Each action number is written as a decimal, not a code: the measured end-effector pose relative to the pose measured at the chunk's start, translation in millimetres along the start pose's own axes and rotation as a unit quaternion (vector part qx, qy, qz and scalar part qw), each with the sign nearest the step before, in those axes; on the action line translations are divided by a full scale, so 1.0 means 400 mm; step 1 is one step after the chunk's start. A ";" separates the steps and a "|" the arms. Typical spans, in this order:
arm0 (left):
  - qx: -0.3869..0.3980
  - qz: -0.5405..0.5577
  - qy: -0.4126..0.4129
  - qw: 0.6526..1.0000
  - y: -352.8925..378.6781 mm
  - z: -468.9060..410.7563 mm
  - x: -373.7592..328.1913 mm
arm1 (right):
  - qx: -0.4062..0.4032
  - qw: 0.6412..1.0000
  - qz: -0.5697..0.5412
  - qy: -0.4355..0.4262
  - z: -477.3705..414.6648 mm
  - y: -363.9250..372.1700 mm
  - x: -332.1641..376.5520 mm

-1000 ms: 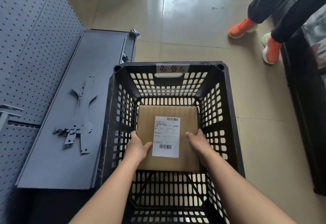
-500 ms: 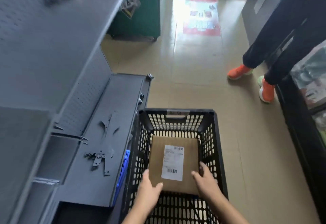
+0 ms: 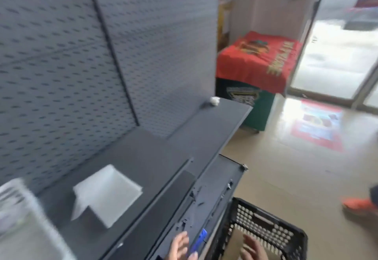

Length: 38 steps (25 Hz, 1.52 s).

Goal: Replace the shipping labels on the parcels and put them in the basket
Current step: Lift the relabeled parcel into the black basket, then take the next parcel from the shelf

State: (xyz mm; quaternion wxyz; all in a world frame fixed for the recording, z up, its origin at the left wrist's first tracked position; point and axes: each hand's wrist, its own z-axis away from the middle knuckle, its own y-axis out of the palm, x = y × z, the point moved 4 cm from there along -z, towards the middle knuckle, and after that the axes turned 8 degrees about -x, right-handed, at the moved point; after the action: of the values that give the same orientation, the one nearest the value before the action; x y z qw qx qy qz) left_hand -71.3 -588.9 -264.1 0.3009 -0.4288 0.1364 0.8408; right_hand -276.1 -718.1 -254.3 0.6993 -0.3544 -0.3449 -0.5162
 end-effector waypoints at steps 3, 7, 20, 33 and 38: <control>-0.068 -0.054 0.191 0.978 -0.140 0.222 -0.230 | 0.049 0.989 0.058 -0.131 0.134 0.076 0.202; -0.091 -0.035 0.282 0.955 -0.335 0.358 -0.399 | 0.124 0.954 0.094 -0.255 0.302 0.209 0.383; -0.180 0.039 0.360 0.915 -0.742 0.641 -0.534 | 0.222 0.896 0.025 -0.384 0.750 0.528 0.550; -0.357 0.083 0.367 0.855 -1.155 0.916 -0.436 | 0.389 0.829 0.062 -0.397 1.170 0.822 0.462; -0.445 0.087 0.359 0.816 -1.304 1.045 -0.367 | 0.456 0.786 0.084 -0.409 1.334 0.920 0.406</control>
State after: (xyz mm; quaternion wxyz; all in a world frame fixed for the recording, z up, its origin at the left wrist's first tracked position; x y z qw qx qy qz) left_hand 52.8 -34.4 117.2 -0.0675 -0.7736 -0.1180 0.6189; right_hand 54.5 -261.8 104.9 0.6130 -0.1996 -0.7631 -0.0444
